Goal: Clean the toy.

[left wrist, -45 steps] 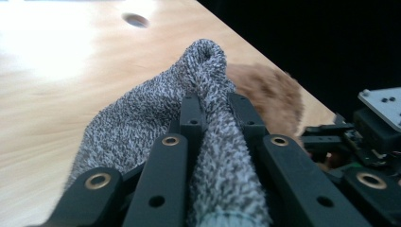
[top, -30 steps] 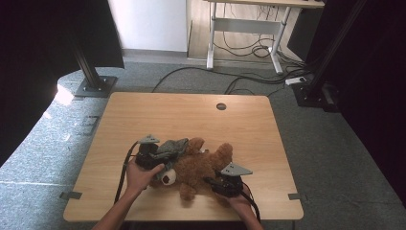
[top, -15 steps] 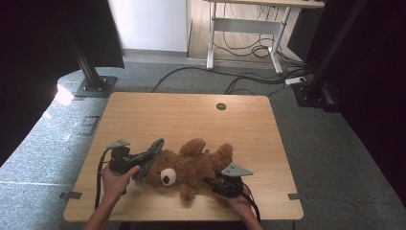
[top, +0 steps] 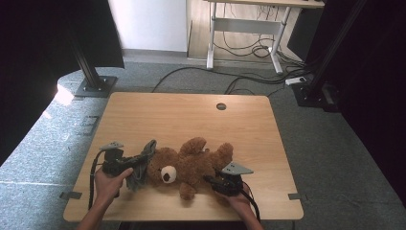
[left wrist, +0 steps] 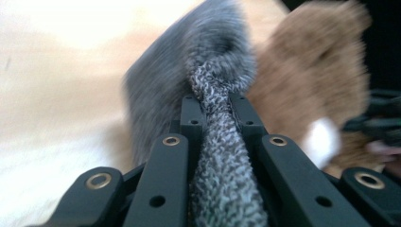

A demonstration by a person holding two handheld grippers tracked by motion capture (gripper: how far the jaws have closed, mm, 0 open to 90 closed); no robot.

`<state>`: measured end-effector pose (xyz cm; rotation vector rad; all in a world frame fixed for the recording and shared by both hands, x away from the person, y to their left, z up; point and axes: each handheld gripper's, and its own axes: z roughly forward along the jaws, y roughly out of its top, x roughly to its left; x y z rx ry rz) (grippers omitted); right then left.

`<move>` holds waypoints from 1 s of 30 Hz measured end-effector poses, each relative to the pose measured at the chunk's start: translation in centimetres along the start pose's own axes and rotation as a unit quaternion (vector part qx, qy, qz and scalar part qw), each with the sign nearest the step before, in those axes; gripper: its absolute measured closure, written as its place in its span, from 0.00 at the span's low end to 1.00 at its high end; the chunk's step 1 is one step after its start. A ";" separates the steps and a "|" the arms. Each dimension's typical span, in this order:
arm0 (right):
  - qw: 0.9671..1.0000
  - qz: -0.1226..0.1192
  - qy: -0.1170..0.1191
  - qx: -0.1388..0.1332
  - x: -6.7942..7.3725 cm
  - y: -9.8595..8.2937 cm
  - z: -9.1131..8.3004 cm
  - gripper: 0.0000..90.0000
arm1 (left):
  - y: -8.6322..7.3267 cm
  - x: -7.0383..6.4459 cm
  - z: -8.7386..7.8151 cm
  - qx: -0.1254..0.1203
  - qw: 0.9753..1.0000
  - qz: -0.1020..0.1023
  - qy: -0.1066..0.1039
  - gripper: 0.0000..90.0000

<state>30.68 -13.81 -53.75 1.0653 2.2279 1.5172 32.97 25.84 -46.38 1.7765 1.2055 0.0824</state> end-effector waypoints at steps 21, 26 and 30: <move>1.000 -0.013 0.002 0.002 0.4 -0.2 -0.3 0.63 | 5.8 -7.4 10.9 0.084 0.993 0.046 -0.073 0.87; 1.000 -0.004 0.006 0.029 0.7 -0.4 -0.5 0.48 | 4.3 -7.3 10.2 0.092 0.991 0.047 -0.088 0.88; 0.995 -0.006 -0.011 0.103 1.1 -1.5 0.4 0.40 | 3.1 -7.2 9.6 0.087 0.990 0.050 -0.100 0.88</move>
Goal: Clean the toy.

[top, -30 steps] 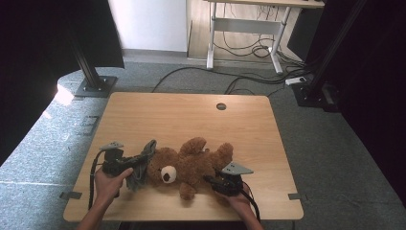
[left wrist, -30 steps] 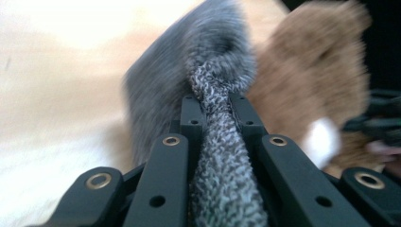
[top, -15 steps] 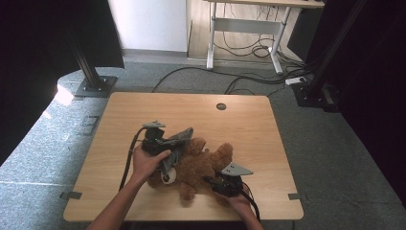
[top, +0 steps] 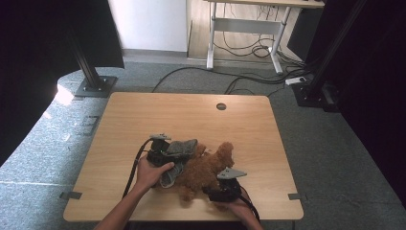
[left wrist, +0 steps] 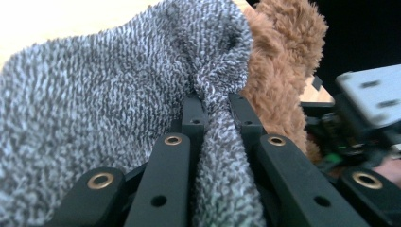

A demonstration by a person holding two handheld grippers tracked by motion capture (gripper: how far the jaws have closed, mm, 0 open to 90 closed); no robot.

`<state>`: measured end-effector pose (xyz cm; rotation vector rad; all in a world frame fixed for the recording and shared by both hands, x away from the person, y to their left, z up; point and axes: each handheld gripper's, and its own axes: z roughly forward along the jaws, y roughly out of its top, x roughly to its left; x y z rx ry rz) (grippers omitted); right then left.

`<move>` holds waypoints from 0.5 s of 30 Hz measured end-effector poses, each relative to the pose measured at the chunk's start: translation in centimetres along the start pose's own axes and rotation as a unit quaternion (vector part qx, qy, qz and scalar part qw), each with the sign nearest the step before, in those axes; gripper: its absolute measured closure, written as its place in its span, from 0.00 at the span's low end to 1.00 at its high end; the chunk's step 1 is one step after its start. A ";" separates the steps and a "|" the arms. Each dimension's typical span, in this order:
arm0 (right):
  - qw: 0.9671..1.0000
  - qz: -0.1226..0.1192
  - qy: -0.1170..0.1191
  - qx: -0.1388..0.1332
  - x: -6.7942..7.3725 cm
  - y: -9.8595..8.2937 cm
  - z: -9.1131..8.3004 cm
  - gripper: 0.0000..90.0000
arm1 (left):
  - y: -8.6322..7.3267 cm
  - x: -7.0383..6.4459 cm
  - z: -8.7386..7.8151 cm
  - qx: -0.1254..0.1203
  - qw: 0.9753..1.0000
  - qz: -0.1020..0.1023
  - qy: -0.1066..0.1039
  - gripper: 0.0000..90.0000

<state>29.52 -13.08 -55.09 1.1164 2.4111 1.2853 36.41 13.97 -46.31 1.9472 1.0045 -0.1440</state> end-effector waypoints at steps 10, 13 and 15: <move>0.998 -0.024 -0.053 -0.016 1.0 1.0 1.6 0.68 | -0.9 -0.1 -0.3 -0.014 1.000 0.015 0.004 0.88; 0.997 -0.010 -0.071 -0.024 0.5 1.7 2.3 0.70 | -0.3 0.6 0.0 -0.021 0.999 0.023 0.014 0.88; 0.997 -0.002 -0.077 -0.025 -0.2 2.6 3.0 0.70 | 0.2 1.1 0.3 -0.024 0.999 0.023 0.021 0.88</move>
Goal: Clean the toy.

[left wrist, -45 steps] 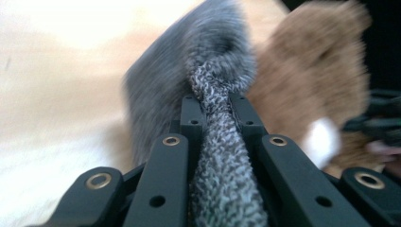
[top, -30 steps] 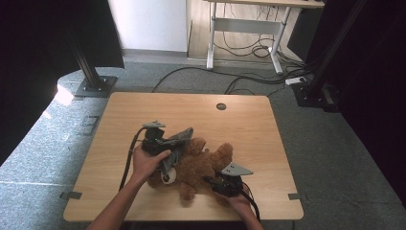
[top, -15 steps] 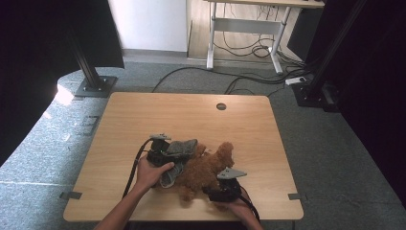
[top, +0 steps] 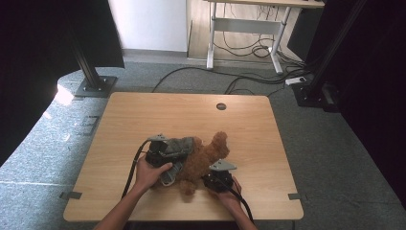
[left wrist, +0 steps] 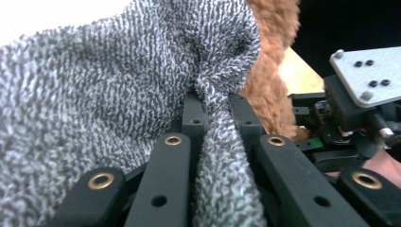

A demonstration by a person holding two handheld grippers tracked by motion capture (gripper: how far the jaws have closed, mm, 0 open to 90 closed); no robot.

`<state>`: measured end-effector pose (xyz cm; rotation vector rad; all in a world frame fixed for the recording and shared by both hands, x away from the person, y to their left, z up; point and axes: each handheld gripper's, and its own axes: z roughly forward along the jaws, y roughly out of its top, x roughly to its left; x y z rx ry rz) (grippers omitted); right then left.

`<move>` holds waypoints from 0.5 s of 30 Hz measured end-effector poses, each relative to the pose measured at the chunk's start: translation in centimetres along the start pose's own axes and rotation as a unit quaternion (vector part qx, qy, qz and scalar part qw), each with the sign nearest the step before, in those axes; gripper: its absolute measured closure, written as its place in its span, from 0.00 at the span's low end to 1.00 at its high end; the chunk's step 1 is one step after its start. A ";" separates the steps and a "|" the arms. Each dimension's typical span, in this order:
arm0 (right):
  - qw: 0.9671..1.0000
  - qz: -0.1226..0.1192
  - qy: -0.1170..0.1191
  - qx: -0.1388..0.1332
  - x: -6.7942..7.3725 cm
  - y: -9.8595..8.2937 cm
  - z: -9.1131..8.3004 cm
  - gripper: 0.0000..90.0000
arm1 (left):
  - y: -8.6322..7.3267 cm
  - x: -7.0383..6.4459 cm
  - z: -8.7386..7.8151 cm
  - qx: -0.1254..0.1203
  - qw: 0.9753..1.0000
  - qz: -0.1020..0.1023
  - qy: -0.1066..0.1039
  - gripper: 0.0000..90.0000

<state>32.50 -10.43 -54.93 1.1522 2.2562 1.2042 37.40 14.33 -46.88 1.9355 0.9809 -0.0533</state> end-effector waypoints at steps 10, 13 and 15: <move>1.000 0.008 -0.026 -0.007 -2.3 2.5 2.8 0.71 | 2.8 2.8 1.7 -0.004 1.000 -0.008 0.006 0.88; 1.000 0.003 -0.020 -0.004 -2.5 2.2 2.5 0.69 | 2.4 2.2 1.6 -0.003 1.000 0.012 0.007 0.88; 1.000 0.001 -0.009 0.002 -2.6 1.9 2.1 0.63 | 1.8 1.6 1.5 -0.006 1.000 0.022 0.008 0.88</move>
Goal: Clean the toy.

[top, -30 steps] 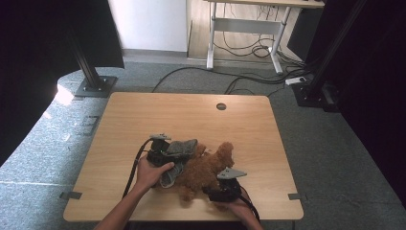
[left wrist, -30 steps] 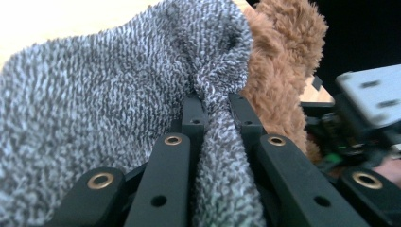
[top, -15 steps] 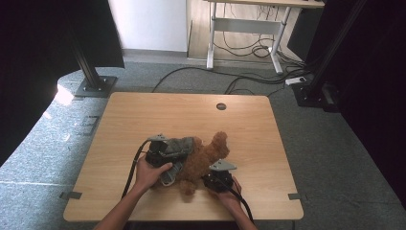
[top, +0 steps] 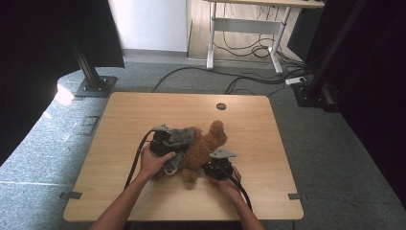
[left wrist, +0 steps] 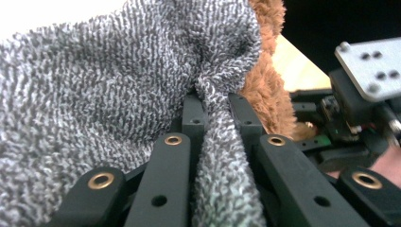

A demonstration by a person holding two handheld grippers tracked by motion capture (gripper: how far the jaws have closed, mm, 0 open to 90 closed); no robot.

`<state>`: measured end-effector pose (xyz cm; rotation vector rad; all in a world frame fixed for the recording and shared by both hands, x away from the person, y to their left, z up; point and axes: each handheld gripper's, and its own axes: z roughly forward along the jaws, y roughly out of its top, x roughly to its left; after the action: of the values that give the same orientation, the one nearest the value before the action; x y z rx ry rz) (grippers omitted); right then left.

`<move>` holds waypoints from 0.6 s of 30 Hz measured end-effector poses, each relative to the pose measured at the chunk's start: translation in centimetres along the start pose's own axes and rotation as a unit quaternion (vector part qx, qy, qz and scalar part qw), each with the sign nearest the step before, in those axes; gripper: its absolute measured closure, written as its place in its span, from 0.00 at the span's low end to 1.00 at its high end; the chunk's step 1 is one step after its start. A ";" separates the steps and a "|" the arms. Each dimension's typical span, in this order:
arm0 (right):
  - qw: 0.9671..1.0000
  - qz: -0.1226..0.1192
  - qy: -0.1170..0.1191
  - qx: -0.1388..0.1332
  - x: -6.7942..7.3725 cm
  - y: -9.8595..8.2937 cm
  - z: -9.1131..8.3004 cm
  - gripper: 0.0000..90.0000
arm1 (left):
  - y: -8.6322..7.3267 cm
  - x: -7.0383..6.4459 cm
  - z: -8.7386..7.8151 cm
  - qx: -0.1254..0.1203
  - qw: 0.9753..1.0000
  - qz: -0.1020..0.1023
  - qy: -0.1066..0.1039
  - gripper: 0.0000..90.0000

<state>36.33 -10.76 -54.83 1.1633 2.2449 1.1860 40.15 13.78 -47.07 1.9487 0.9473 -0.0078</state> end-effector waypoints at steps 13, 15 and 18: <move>0.994 0.032 0.072 -0.072 -0.8 -0.2 -6.1 0.24 | -3.3 -3.2 -1.0 -0.003 0.999 0.033 -0.010 0.88; 0.993 0.033 0.076 -0.079 -1.0 0.2 -6.0 0.22 | -3.5 -3.4 -1.0 0.000 0.999 0.038 -0.009 0.88; 0.994 0.039 0.077 -0.071 -1.4 0.9 -5.1 0.23 | -3.7 -3.5 -1.1 0.003 0.999 0.037 -0.007 0.88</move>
<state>34.46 -14.22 -51.24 1.1475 2.1997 1.4877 35.05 13.44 -47.87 1.9867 0.8656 0.0184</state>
